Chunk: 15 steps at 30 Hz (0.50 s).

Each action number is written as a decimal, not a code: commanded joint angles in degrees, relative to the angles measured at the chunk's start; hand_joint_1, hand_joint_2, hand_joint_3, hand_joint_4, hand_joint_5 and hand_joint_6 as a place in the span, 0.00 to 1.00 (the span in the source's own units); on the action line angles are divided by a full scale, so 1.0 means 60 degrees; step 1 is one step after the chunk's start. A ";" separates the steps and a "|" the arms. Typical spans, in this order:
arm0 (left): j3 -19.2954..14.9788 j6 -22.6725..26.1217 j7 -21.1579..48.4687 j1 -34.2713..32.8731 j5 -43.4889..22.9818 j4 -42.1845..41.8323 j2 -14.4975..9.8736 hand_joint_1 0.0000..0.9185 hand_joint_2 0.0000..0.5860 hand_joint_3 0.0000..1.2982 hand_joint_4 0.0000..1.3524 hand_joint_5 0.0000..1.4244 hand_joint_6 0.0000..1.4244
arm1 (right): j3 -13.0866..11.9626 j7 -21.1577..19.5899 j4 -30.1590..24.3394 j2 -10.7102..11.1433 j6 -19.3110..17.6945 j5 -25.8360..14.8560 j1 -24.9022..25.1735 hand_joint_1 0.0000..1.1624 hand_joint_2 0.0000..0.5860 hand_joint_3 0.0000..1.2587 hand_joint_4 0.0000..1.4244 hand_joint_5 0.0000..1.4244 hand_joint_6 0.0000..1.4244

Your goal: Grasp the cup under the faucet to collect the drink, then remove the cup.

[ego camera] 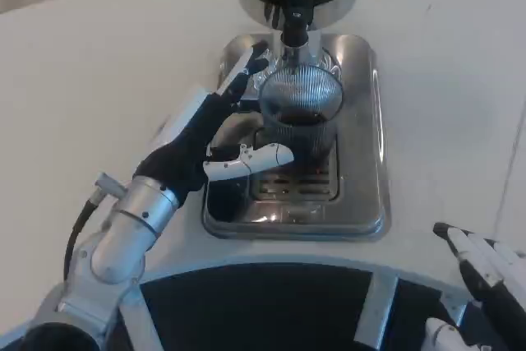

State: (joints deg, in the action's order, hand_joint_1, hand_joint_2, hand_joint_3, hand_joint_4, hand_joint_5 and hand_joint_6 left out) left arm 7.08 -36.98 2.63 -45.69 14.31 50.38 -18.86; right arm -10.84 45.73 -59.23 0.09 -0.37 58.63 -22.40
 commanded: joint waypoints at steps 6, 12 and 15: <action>0.0187 -0.0315 -0.0269 -0.0485 0.0300 0.0817 0.0162 0.51 0.09 0.00 0.00 0.20 0.13 | 0.0050 0.0169 -0.0128 -0.0070 0.0129 0.0180 0.0033 0.06 0.86 0.01 0.00 0.00 0.00; 0.0185 -0.0413 -0.0384 -0.0677 0.0455 0.1181 0.0272 0.50 0.09 0.00 0.02 0.12 0.11 | 0.0087 0.0244 -0.0128 -0.0067 0.0248 0.0276 0.0068 0.07 0.85 0.01 0.00 0.00 0.00; 0.0227 -0.0433 -0.0384 -0.0742 0.0489 0.1313 0.0307 0.50 0.09 0.00 0.02 0.11 0.10 | 0.0158 0.0307 -0.0128 -0.0059 0.0365 0.0362 0.0139 0.07 0.85 0.01 0.00 0.00 0.00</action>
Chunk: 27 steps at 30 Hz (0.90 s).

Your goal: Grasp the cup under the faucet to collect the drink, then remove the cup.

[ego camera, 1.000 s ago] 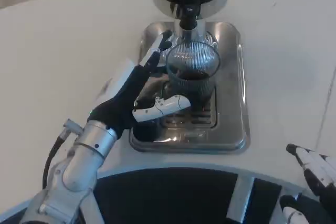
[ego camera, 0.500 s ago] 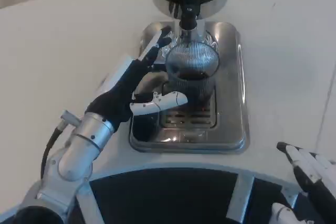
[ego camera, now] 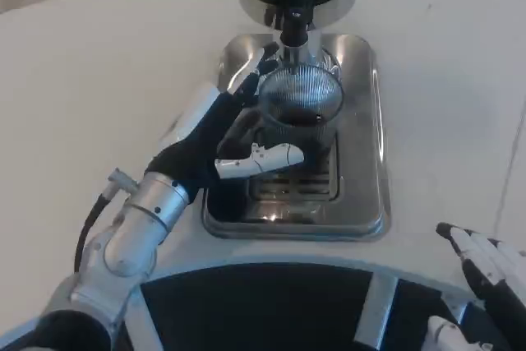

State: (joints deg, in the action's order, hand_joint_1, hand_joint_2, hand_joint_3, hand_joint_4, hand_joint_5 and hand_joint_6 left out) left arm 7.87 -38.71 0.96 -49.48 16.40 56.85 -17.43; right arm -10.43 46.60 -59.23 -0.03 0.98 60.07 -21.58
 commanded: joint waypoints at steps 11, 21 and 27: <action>0.0301 -0.0123 -0.0234 -0.0366 0.0333 0.0570 0.0198 0.50 0.09 0.00 0.02 0.11 0.09 | 0.0254 0.0242 -0.0128 -0.0096 0.0301 0.0329 0.0097 0.08 0.85 0.01 0.00 0.00 0.00; 0.0489 -0.0273 -0.0358 -0.0413 0.0475 0.0564 0.0287 0.49 0.10 0.02 0.04 0.11 0.08 | 0.0222 0.0235 -0.0128 -0.0148 0.0352 0.0329 0.0032 0.09 0.85 0.01 0.00 0.00 0.00; 0.0512 -0.0344 -0.0430 -0.0386 0.0489 0.0533 0.0320 0.48 0.10 0.05 0.07 0.11 0.08 | 0.0210 0.0167 -0.0128 -0.0200 0.0342 0.0320 -0.0096 0.10 0.87 0.01 0.00 0.00 0.00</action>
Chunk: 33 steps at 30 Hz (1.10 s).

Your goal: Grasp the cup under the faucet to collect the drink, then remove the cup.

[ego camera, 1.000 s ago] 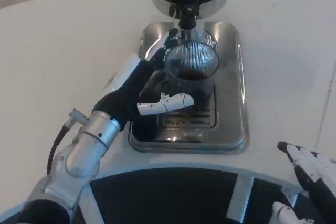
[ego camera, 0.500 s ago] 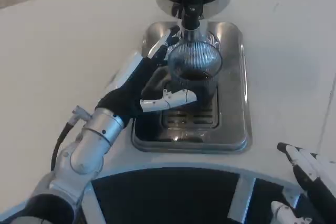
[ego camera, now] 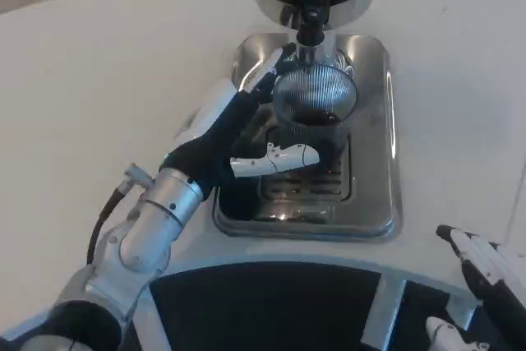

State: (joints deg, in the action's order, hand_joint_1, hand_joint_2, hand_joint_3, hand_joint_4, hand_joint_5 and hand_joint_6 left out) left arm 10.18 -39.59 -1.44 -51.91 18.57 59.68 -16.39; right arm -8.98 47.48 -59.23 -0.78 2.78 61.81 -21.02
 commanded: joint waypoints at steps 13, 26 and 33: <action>0.0209 -0.0006 -0.0349 0.0024 0.0236 -0.0127 0.0514 0.46 0.10 0.08 0.12 0.13 0.07 | -0.0283 -0.0083 -0.0128 -0.0199 -0.0073 -0.0161 -0.0433 0.14 0.89 0.02 0.00 0.00 0.00; 0.0309 -0.0012 -0.0394 -0.0036 0.0361 -0.0281 0.0557 0.45 0.12 0.09 0.11 0.12 0.06 | -0.0382 -0.0233 -0.0128 -0.0243 -0.0093 -0.0282 -0.0604 0.15 0.89 0.02 0.00 0.00 0.00; 0.0429 0.0080 -0.0593 -0.0052 0.0577 -0.0379 0.0583 0.47 0.12 0.12 0.13 0.15 0.06 | -0.0551 -0.0360 -0.0128 -0.0311 -0.0243 -0.0408 -0.0739 0.15 0.89 0.02 0.00 0.00 0.00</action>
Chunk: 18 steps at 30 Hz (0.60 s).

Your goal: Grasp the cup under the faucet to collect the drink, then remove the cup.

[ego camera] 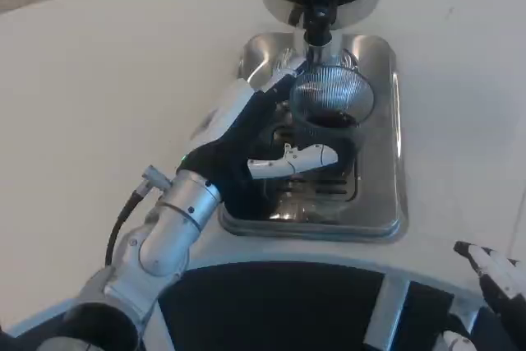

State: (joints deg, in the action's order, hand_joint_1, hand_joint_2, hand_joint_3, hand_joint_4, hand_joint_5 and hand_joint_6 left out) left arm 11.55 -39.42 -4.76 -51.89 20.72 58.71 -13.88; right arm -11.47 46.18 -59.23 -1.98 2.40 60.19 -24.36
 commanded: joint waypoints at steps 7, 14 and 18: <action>0.0303 0.0361 -0.0409 0.0006 0.0405 -0.0434 0.0179 0.48 0.12 0.14 0.15 0.20 0.06 | -0.0167 -0.0108 -0.0128 -0.0292 -0.0302 -0.0043 -0.0099 0.15 0.89 0.02 0.00 0.00 0.00; 0.0331 0.0576 -0.0515 0.0039 0.0550 -0.0562 0.0190 0.46 0.13 0.15 0.15 0.23 0.07 | -0.0205 -0.0058 -0.0128 -0.0368 -0.0361 -0.0009 -0.0049 0.16 0.90 0.02 0.00 0.00 0.00; 0.0351 0.0647 -0.0469 0.0040 0.0574 -0.0534 0.0137 0.46 0.13 0.15 0.15 0.24 0.07 | -0.0292 -0.0066 -0.0128 -0.0372 -0.0334 -0.0089 0.0006 0.17 0.90 0.02 0.00 0.00 0.00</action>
State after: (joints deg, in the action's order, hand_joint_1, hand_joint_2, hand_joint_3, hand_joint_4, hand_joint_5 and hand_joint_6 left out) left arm 12.60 -36.34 -8.08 -52.14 23.05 55.57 -12.83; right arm -12.67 45.92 -59.23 -3.92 1.03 59.95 -24.24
